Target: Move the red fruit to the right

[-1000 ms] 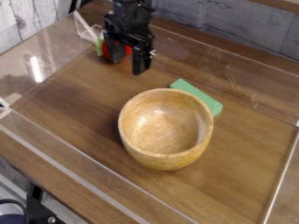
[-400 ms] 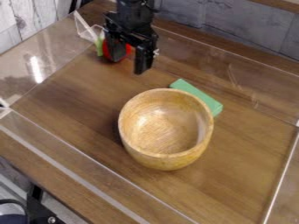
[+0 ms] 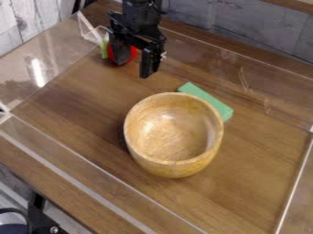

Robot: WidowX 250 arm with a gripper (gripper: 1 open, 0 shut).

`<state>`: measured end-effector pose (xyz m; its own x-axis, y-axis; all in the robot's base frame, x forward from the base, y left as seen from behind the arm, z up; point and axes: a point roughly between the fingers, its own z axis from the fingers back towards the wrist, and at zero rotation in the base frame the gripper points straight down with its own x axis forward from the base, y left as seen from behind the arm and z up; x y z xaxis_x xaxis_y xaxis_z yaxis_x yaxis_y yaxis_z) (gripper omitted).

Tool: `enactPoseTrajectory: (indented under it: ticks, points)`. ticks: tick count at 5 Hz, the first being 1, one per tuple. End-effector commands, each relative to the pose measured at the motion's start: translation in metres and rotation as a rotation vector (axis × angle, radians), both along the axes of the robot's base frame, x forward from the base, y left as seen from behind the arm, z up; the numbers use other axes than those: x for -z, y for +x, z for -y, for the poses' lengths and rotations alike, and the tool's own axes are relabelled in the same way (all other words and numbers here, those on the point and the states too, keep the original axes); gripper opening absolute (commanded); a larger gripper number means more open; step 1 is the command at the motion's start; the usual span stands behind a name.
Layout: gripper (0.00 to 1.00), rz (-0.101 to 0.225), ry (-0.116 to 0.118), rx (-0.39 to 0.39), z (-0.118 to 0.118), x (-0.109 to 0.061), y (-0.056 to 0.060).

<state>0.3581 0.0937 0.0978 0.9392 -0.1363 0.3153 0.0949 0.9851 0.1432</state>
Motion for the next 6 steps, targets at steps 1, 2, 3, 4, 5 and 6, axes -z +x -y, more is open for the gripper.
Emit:
enactPoseTrajectory:
  ticks: [1, 2, 3, 4, 5, 6]
  points:
    - [1.0, 0.052, 0.018, -0.004, 0.0012, -0.0187, 0.0088]
    - [1.0, 0.047, 0.02, -0.008, 0.0017, -0.0176, 0.0095]
    - [1.0, 0.041, 0.021, -0.012, 0.0025, -0.0165, 0.0108]
    - [1.0, 0.036, 0.021, -0.017, 0.0015, -0.0149, 0.0117]
    - [1.0, 0.033, 0.022, -0.022, 0.0005, -0.0136, 0.013]
    - [1.0, 0.029, 0.021, -0.029, -0.0009, -0.0124, 0.0132]
